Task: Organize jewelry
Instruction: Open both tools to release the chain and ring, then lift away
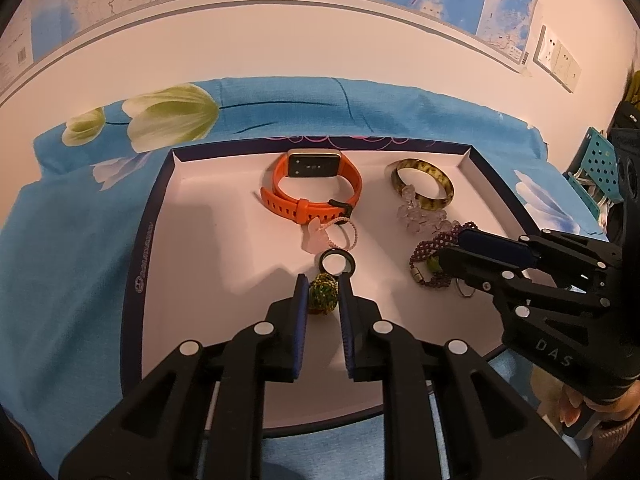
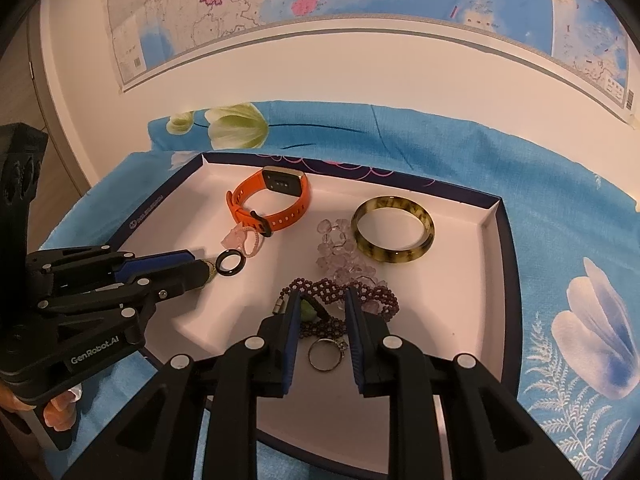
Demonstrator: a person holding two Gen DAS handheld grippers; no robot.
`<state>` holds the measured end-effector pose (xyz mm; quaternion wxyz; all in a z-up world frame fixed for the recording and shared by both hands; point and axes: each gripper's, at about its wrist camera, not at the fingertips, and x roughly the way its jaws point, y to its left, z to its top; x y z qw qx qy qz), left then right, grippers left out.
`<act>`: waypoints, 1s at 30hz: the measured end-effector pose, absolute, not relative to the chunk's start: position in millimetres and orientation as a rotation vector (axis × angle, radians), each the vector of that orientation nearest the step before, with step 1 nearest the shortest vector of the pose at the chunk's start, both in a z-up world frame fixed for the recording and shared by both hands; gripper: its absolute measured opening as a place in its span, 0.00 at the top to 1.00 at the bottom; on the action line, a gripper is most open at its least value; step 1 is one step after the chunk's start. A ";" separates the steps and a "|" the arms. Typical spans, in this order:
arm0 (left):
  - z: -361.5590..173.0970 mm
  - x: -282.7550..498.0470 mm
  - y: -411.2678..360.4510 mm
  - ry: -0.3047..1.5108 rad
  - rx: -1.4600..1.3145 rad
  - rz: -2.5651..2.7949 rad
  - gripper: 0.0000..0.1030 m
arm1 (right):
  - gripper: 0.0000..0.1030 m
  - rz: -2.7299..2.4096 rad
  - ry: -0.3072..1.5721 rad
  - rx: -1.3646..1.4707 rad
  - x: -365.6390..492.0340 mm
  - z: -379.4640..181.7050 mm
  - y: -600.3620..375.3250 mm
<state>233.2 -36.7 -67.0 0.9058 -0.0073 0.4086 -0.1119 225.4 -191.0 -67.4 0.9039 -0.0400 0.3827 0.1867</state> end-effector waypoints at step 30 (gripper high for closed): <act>-20.1 105.2 -9.1 0.546 -0.013 -0.079 0.05 | 0.08 0.328 0.550 0.017 114.1 -37.1 -210.9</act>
